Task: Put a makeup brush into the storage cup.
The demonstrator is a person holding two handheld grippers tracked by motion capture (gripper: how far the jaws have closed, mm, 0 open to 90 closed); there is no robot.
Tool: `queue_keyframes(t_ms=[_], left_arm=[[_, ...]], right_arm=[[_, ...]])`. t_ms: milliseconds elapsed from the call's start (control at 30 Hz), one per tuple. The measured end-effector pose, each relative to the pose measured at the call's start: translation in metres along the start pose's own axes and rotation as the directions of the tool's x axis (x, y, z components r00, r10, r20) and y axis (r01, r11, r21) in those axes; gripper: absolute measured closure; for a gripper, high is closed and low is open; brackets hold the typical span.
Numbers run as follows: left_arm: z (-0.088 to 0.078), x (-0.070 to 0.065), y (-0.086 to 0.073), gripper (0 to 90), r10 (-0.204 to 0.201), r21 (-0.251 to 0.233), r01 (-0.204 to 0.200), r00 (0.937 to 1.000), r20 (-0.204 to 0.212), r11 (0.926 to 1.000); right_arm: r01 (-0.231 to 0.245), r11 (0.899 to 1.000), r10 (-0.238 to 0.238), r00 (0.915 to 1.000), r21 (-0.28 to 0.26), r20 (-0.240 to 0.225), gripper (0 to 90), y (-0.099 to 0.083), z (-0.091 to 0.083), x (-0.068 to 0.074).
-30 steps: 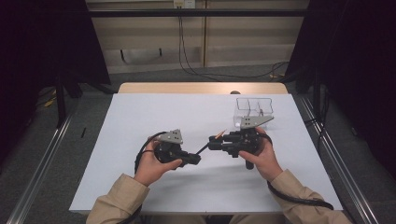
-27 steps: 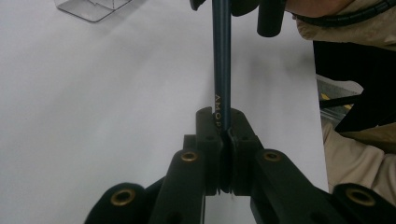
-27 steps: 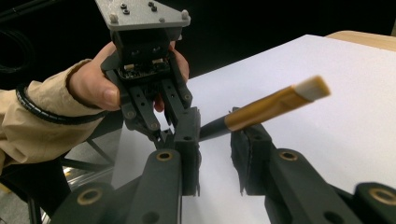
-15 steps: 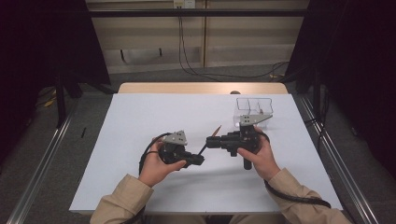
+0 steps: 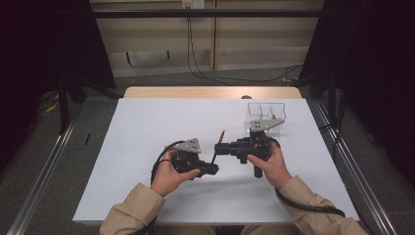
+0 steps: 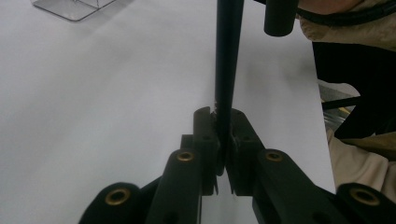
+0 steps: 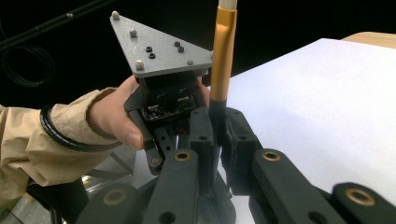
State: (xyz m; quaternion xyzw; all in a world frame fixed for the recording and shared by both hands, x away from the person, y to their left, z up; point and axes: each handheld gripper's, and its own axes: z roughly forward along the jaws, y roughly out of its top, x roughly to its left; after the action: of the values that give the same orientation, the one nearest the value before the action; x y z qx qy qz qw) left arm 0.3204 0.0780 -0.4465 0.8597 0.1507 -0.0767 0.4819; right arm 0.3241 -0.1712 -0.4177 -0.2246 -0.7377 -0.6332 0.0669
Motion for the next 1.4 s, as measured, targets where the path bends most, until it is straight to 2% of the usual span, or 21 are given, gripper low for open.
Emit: queue_keyframes(t_ms=[100,300,533,667,767,900,967,1300,1400], left_arm=[[0.001,0.0,0.0,81.9,-0.002,0.0,0.002,1.0,-0.001,1.0],[-0.002,0.0,-0.001,72.0,0.002,-0.021,-0.002,0.9999,0.014,0.9998],[-0.008,0.002,-0.001,55.0,-0.016,-0.065,0.018,0.9995,0.025,0.9978],[-0.013,0.003,-0.001,44.9,-0.041,-0.099,0.044,0.9987,0.031,0.9941],[-0.017,0.003,0.0,41.3,-0.04,-0.113,0.042,0.999,0.019,0.9927],[-0.021,0.003,-0.001,29.3,-0.05,-0.136,0.052,0.9986,0.013,0.9893],[-0.023,0.003,-0.001,25.1,-0.038,-0.139,0.037,0.9992,-0.005,0.9896],[-0.036,0.003,-0.005,10.1,-0.037,-0.141,0.03,0.9982,-0.047,0.9896],[-0.041,0.004,-0.008,6.1,-0.046,-0.166,0.035,0.9971,-0.06,0.9854]], right_arm=[[0.004,1.0,-0.004,1.0,0.001,0.001,84.1,0.0,0.0,0.0],[0.015,1.0,-0.015,0.9999,0.0,0.001,84.2,0.001,-0.003,0.0],[0.023,1.0,-0.023,0.9997,-0.002,0.005,84.2,0.003,-0.006,0.0],[0.028,1.0,-0.028,0.9995,0.001,0.01,84.2,0.003,-0.008,0.0],[0.033,0.999,-0.033,0.9994,0.0,0.012,84.2,0.003,-0.01,0.0],[0.041,0.999,-0.041,0.999,0.002,0.016,84.2,0.004,-0.01,0.001],[0.042,0.999,-0.042,0.999,0.006,0.016,84.2,0.004,-0.01,0.001],[0.057,0.998,-0.057,0.9982,0.015,0.018,84.3,0.003,-0.011,0.001],[0.061,0.998,-0.061,0.9979,0.017,0.02,84.2,0.003,-0.011,0.001]])
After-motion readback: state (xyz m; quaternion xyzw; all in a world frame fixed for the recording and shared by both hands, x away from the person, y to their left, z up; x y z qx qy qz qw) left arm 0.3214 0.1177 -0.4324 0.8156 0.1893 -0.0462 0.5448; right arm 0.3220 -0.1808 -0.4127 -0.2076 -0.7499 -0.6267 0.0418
